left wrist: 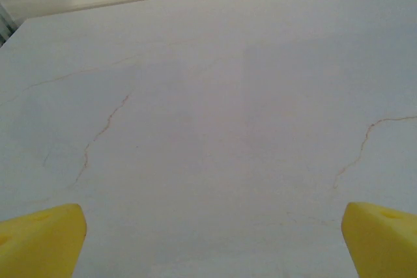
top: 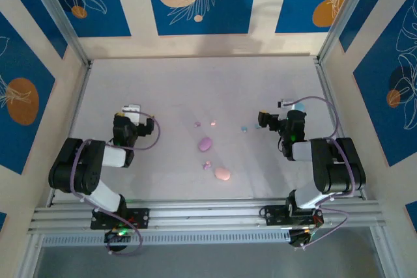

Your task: Insert the wireless bluetooth earbuds into the charging case

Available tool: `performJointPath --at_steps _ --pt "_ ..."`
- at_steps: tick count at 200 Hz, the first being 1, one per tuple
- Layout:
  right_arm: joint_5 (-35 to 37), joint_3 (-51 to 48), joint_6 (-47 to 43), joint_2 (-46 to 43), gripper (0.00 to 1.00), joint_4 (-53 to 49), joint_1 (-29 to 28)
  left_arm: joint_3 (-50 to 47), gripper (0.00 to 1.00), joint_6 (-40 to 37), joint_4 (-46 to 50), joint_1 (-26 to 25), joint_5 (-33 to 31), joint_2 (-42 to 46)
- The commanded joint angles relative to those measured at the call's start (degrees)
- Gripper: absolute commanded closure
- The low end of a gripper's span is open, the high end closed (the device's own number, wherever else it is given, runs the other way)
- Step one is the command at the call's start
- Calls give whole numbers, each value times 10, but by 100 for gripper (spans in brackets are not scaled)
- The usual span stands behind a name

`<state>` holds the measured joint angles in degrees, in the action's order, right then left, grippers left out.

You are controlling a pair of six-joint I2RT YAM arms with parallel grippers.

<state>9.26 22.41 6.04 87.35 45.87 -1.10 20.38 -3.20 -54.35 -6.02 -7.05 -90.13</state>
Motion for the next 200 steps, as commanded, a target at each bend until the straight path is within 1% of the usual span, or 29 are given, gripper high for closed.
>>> performJointPath --at_steps 1,61,97,160,200 --pt "8 9 4 -2 1 14 1 7 0 -6 1 5 12 7" --pt "7 9 5 -2 1 14 1 7 0 -6 0 5 12 7" --pt "-7 11 7 -2 1 10 8 10 0 -3 7 6 13 7" --pt "-6 11 6 -2 1 10 8 17 0 10 19 22 39 6" --pt "-6 12 7 0 1 9 8 15 0 11 17 24 41 7"
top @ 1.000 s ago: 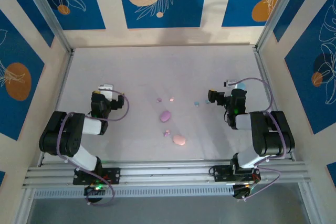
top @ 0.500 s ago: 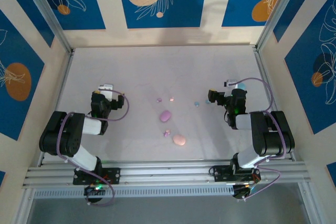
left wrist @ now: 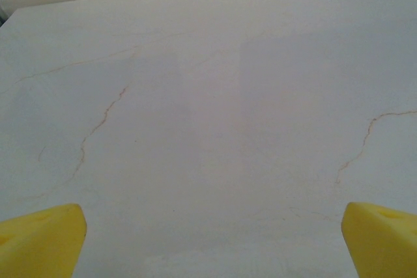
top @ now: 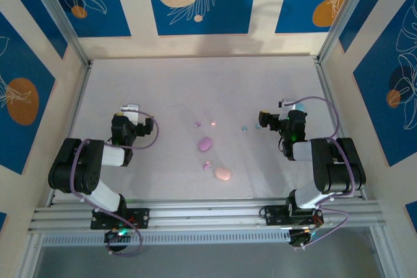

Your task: Insert the wireless bluetooth earbuds into the charging case

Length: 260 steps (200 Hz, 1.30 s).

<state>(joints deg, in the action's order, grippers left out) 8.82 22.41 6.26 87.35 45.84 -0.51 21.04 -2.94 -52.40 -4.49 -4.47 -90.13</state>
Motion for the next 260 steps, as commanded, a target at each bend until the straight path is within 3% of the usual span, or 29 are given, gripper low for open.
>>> performJointPath --at_steps 1,47,67,89,122,145,167,191,221,260 --pt "-2 12 5 0 1 10 2 9 0 8 -2 9 16 7" --pt "-8 7 4 -5 1 15 2 -6 0 4 -29 9 33 10" --pt "-18 27 -4 -33 3 -39 -1 -14 0 4 -38 9 31 16" --pt "-9 93 29 -96 3 -226 2 -24 0 14 -27 9 4 52" --pt "-17 207 115 -141 1 -469 28 15 0 51 154 10 -44 161" --pt "24 290 203 -123 1 -632 69 13 0 119 210 10 -69 247" --pt "-61 315 203 -102 1 -683 123 -4 0 225 260 10 -91 336" --pt "-131 318 235 -80 1 -697 176 -4 0 266 310 11 0 399" --pt "-124 357 238 -21 7 -735 199 30 0 326 397 10 115 415" --pt "-114 428 222 68 14 -789 196 40 0 394 420 6 173 416"
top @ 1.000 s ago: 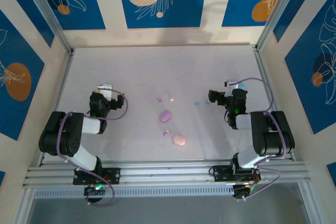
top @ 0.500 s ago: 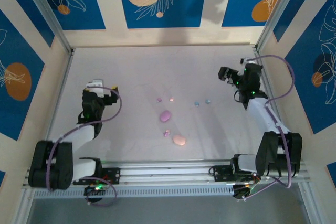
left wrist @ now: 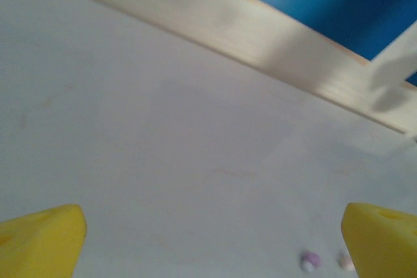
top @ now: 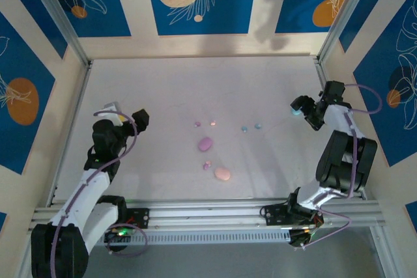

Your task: Insert the wireless bluetooth earbuds into the charging case

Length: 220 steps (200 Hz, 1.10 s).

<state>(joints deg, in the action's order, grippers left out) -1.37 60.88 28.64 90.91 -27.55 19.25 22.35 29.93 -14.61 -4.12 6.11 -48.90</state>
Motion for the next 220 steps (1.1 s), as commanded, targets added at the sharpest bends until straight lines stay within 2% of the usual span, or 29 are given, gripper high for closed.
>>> performJointPath --at_steps 1,45,63,104,147,177,220 --pt "-12 44 -2 35 14 -56 -2 27 0 66 43 2 68 3" --pt "55 128 -20 113 17 -107 -26 66 0 67 108 -47 79 -26" --pt "69 166 -26 149 23 -127 -34 82 0 54 131 -88 60 -39" --pt "90 240 -44 217 26 -156 -42 149 0 9 185 -204 5 -103" --pt "104 274 -55 248 30 -173 -40 211 0 4 167 -302 -17 -186" --pt "83 286 -68 267 35 -181 -40 230 0 11 149 -335 -23 -215" --pt "67 299 -90 287 41 -188 -44 228 0 13 150 -343 -32 -206"
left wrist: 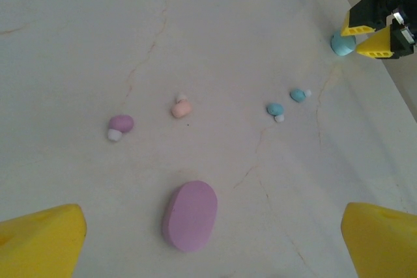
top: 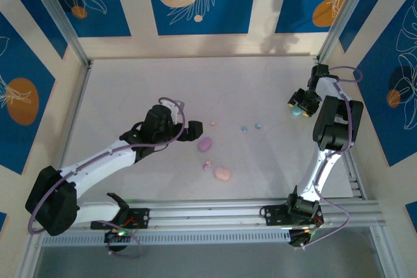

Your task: Insert the wireless bluetooth earbuds into the charging case

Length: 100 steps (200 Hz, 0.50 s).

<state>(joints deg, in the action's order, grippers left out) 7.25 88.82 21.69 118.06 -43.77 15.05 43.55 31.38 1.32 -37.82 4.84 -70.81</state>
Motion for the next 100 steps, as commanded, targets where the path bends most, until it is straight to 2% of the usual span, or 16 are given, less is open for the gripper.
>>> performJointPath --at_steps 1,100 --pt "-19 20 -22 16 40 -25 -3 15 0 -2 -10 -6 -20 13" --pt "-48 17 -32 13 53 -32 -46 7 0 -2 -1 -5 -41 42"
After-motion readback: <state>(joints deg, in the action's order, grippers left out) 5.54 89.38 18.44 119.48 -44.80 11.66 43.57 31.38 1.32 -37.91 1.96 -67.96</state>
